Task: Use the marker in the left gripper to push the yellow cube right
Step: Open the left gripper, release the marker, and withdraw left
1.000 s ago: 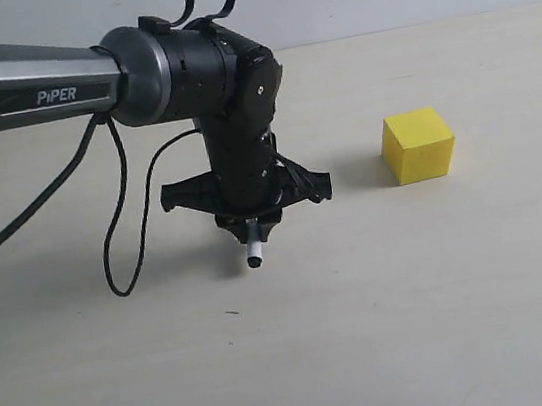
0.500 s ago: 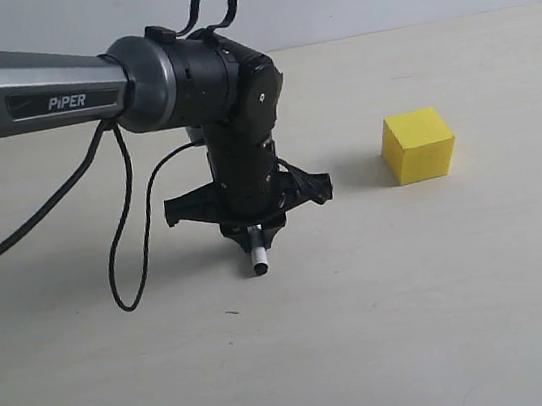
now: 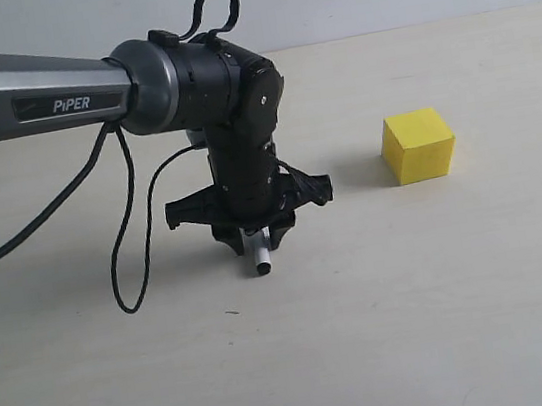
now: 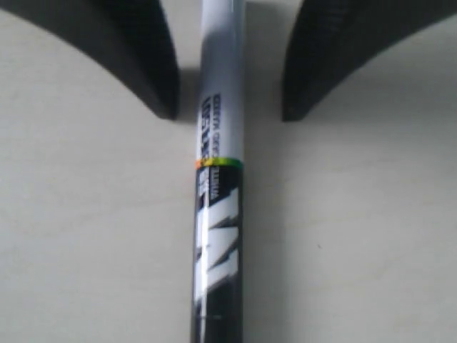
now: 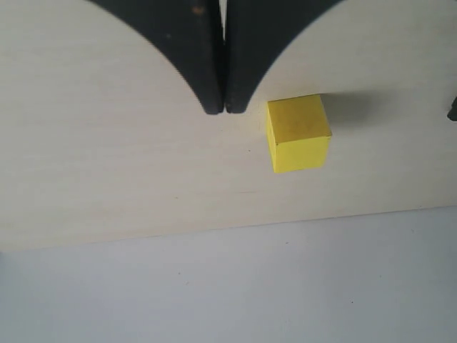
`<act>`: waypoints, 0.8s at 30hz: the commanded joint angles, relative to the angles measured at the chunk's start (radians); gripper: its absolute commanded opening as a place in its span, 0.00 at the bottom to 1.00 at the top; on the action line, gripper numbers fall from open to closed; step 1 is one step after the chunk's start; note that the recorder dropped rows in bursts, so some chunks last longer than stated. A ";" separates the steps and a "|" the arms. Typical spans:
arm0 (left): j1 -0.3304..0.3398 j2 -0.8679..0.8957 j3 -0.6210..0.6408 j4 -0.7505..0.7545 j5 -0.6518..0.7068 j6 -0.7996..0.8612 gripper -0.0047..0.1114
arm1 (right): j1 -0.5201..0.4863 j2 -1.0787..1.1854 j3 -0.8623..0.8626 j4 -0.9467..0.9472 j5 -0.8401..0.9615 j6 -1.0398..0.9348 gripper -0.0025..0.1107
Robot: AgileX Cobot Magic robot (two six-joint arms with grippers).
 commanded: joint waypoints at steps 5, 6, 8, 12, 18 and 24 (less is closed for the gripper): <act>0.005 0.000 -0.003 0.045 0.035 0.085 0.95 | 0.001 0.002 0.005 0.000 -0.009 0.000 0.02; 0.005 -0.004 -0.003 0.049 0.040 0.113 0.94 | 0.001 0.002 0.005 0.000 -0.009 0.000 0.02; 0.005 -0.028 -0.003 0.051 0.050 0.186 0.94 | 0.001 0.002 0.005 0.000 -0.009 0.000 0.02; 0.005 -0.106 -0.003 0.051 0.085 0.330 0.94 | 0.001 0.002 0.005 0.000 -0.009 0.000 0.02; -0.016 -0.293 0.002 0.045 0.126 0.521 0.83 | 0.001 0.002 0.005 0.000 -0.009 0.000 0.02; -0.101 -0.511 0.127 0.039 0.044 0.570 0.34 | 0.001 0.002 0.005 0.000 -0.009 0.000 0.02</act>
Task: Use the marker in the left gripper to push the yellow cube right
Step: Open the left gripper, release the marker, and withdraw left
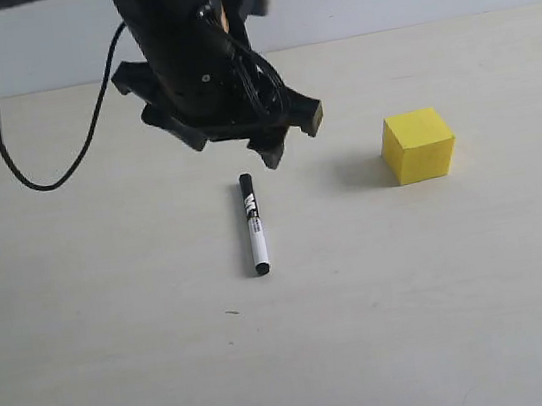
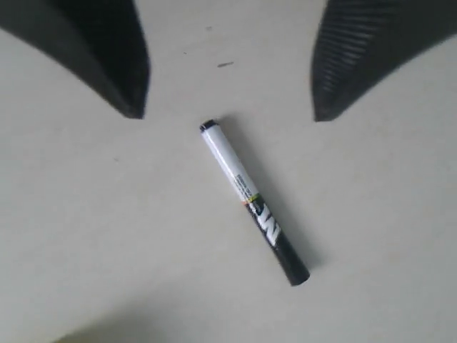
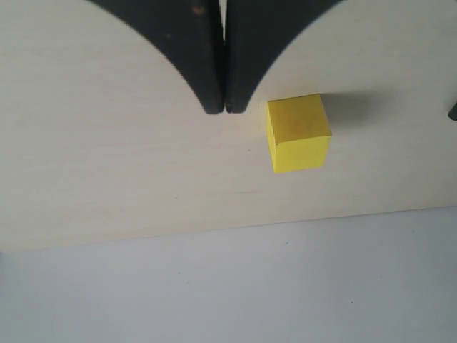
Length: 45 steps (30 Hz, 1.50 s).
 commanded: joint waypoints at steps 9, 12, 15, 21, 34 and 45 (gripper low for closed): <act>-0.204 -0.553 0.490 0.003 -0.459 0.034 0.05 | 0.001 0.002 0.005 0.000 -0.009 0.000 0.02; -0.210 -0.759 0.656 0.010 -0.587 0.034 0.05 | 0.001 0.002 0.005 0.000 -0.009 0.000 0.02; -0.210 -0.892 0.733 0.069 -0.533 0.034 0.05 | 0.001 0.002 0.005 0.000 -0.009 0.000 0.02; -0.210 -1.067 0.769 0.072 -0.450 0.034 0.05 | 0.001 0.002 0.005 0.000 -0.009 0.000 0.02; -0.208 -1.127 0.769 0.068 -0.450 0.034 0.05 | 0.001 0.002 0.005 0.000 -0.009 0.000 0.02; 0.016 -1.201 0.769 0.065 -0.434 0.034 0.05 | 0.001 0.002 0.005 0.000 -0.009 0.000 0.02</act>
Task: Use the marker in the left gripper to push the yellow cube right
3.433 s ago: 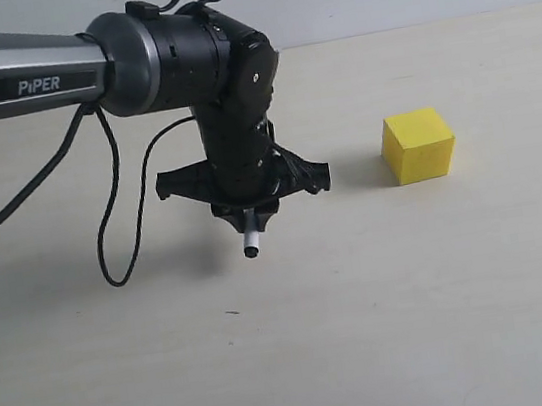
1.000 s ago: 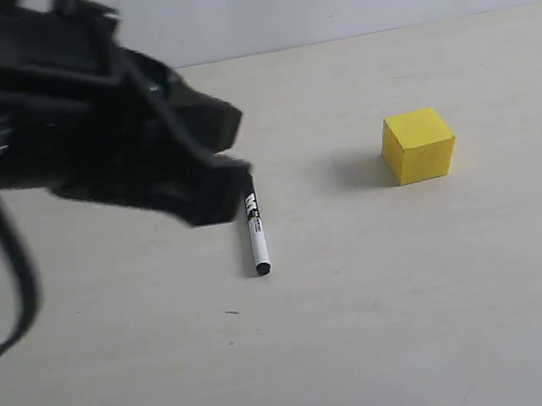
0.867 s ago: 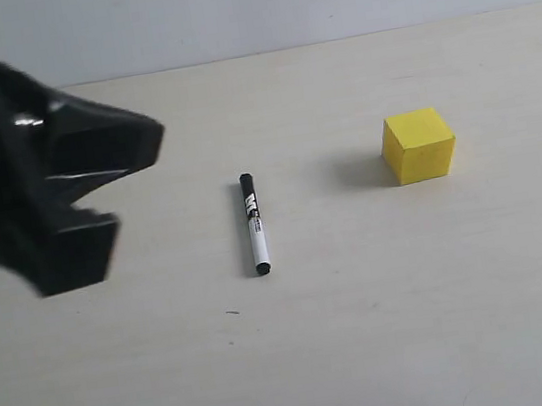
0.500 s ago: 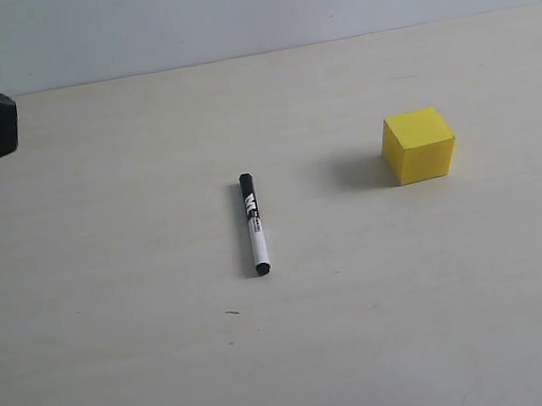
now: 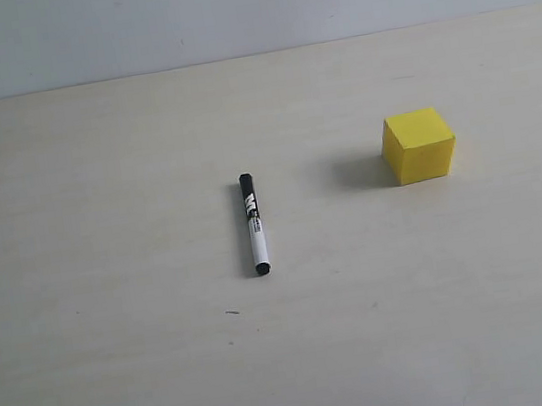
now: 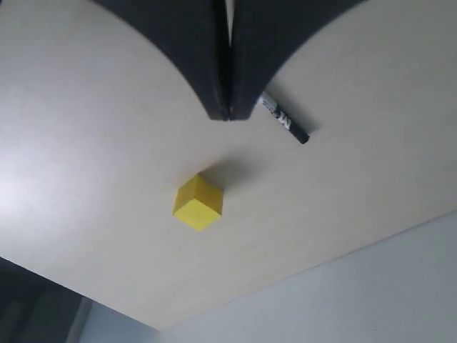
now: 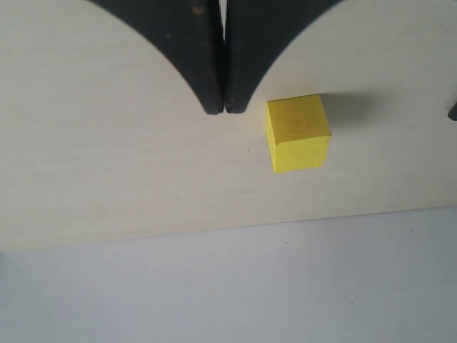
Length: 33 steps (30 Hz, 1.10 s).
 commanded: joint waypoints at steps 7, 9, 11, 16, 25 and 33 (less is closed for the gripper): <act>0.327 -0.281 0.002 -0.010 0.049 -0.005 0.05 | 0.001 0.002 0.005 0.000 -0.009 0.000 0.02; 0.406 -0.351 0.002 -0.010 0.082 -0.003 0.05 | 0.001 0.002 0.005 0.000 -0.009 0.000 0.02; 0.479 -0.426 0.002 -0.003 0.135 0.004 0.05 | 0.001 0.002 0.005 0.000 -0.009 0.000 0.02; 0.578 -0.602 0.002 0.059 0.254 0.004 0.05 | 0.001 0.002 0.005 0.000 -0.009 0.000 0.02; 0.610 -0.752 0.000 0.100 0.269 0.027 0.05 | 0.001 0.002 0.005 0.000 -0.009 0.000 0.02; 0.610 -0.752 0.002 0.096 0.133 0.024 0.05 | 0.001 0.002 0.005 0.000 -0.009 0.000 0.02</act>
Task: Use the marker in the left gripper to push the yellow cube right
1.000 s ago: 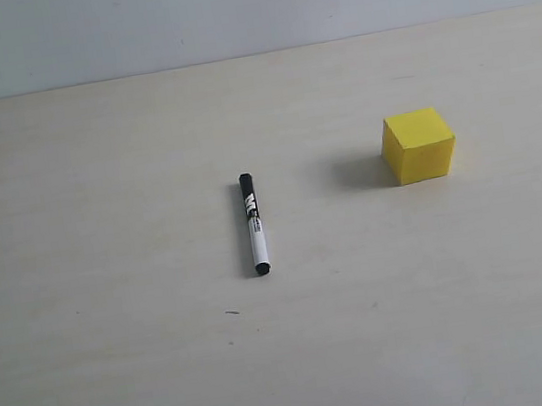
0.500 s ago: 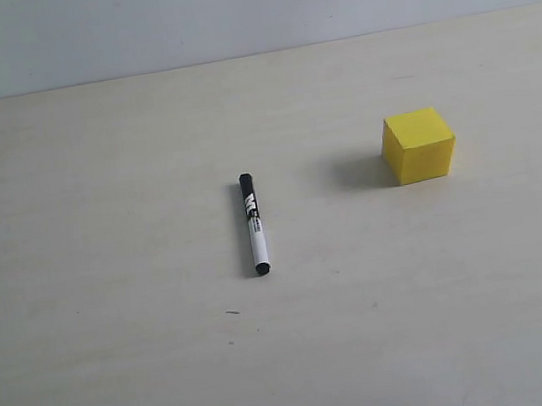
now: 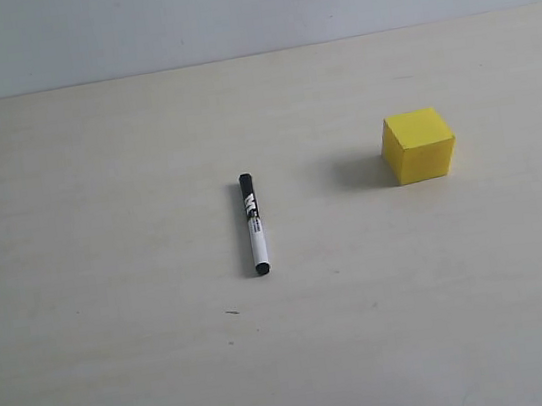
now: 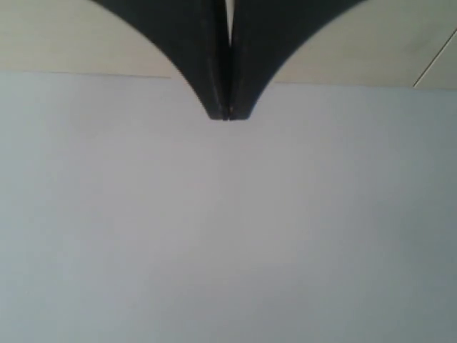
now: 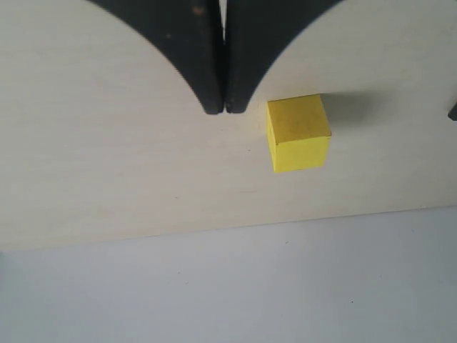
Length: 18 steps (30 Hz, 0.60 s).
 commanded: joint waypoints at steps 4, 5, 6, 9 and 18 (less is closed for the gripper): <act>0.003 -0.001 0.009 -0.030 -0.207 -0.003 0.05 | 0.001 0.002 0.005 0.000 -0.009 -0.002 0.02; 0.003 -0.001 0.015 -0.030 -0.239 -0.011 0.05 | 0.001 0.002 0.005 0.000 -0.009 -0.002 0.02; 0.003 -0.001 0.026 -0.030 -0.272 -0.021 0.05 | 0.001 0.002 0.005 0.000 -0.009 -0.002 0.02; 0.003 -0.001 0.072 -0.034 -0.385 -0.042 0.05 | 0.001 0.002 0.005 0.000 -0.009 -0.002 0.02; 0.003 -0.001 0.340 -0.031 -0.652 -0.076 0.05 | 0.001 0.002 0.005 0.000 -0.009 -0.002 0.02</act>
